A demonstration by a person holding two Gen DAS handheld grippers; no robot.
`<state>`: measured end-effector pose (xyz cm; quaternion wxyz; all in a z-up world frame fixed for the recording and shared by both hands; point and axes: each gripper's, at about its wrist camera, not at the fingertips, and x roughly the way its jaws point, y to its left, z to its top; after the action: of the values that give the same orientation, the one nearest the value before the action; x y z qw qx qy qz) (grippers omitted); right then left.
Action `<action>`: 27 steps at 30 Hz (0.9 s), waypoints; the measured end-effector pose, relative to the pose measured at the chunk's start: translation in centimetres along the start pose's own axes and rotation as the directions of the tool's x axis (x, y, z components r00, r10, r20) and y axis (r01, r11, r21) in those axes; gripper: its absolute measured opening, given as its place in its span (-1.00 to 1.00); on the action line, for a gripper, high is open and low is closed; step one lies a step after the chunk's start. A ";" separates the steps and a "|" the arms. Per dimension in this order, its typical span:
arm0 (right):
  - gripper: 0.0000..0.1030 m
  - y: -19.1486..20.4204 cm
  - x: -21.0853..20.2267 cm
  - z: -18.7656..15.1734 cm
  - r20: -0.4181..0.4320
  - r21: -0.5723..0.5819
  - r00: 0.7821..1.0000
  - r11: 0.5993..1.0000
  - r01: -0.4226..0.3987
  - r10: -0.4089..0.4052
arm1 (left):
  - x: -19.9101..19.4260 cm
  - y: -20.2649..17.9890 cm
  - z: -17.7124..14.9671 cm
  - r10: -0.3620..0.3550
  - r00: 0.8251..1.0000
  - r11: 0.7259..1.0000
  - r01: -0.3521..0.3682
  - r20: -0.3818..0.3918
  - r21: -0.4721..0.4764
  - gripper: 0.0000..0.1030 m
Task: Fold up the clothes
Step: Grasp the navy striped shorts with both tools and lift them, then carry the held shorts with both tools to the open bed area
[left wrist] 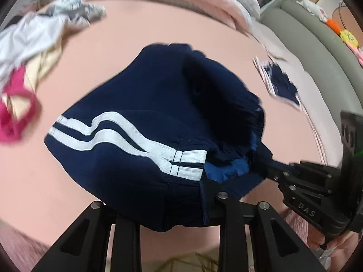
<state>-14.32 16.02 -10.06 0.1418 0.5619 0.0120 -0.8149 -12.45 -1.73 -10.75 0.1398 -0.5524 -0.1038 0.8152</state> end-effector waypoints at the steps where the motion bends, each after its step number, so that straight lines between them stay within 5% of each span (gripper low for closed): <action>1: -0.92 -0.7 -0.3 -1.3 -0.010 0.014 1.000 1.000 -0.020 0.020 | -0.2 -0.5 -0.6 -0.004 1.000 1.000 0.004 -0.007 0.004 -0.54; 4: -0.82 -1.3 -1.8 -4.2 -0.024 0.009 0.998 0.999 -0.050 0.050 | -0.8 -1.5 -3.0 0.017 1.000 0.999 -0.016 -0.018 0.048 -0.54; 7: -0.54 -1.7 -3.7 -5.1 0.007 -0.006 1.000 1.000 -0.004 0.004 | -0.9 -2.1 -4.1 0.115 0.993 0.987 -0.112 -0.021 0.116 -0.53; 11: -0.20 -3.3 -5.6 -5.9 0.052 -0.008 0.994 0.995 0.096 -0.095 | -0.1 -1.6 -4.1 0.124 0.991 0.989 -0.121 -0.044 0.080 -0.53; 17: -0.12 -2.7 -4.1 -3.9 0.071 -0.151 0.990 0.980 0.130 -0.121 | -0.6 -2.1 -3.7 0.136 0.990 0.988 -0.133 -0.032 0.072 -0.52; 21: 0.11 -0.4 -0.5 -0.4 0.072 -0.267 0.985 0.948 0.170 -0.156 | -0.4 -2.2 -3.8 0.140 0.990 0.989 -0.139 -0.027 0.052 -0.52; 24: 0.04 0.5 3.1 0.6 0.040 -0.337 0.982 0.923 0.185 -0.182 | -0.1 -2.2 -3.7 0.142 0.989 0.989 -0.141 -0.035 0.034 -0.51; 25: -0.56 0.3 4.1 1.0 0.031 -0.337 0.976 0.917 0.214 -0.217 | 1.1 -2.8 -3.4 0.153 0.988 0.988 -0.152 -0.029 0.031 -0.52; 26: -0.85 0.1 5.0 1.4 0.023 -0.335 0.967 0.909 0.246 -0.253 | 1.1 -2.8 -3.3 0.170 0.985 0.985 -0.170 -0.017 0.026 -0.52; 27: -0.89 -0.4 4.9 1.9 0.033 -0.295 0.960 0.915 0.274 -0.277 | 0.6 -2.6 -3.5 0.188 0.982 0.982 -0.188 0.001 0.022 -0.53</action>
<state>-17.73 15.03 -13.93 0.1082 0.5307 0.2136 -0.8130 -9.16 1.01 -11.71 0.0683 -0.5588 -0.0422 0.8254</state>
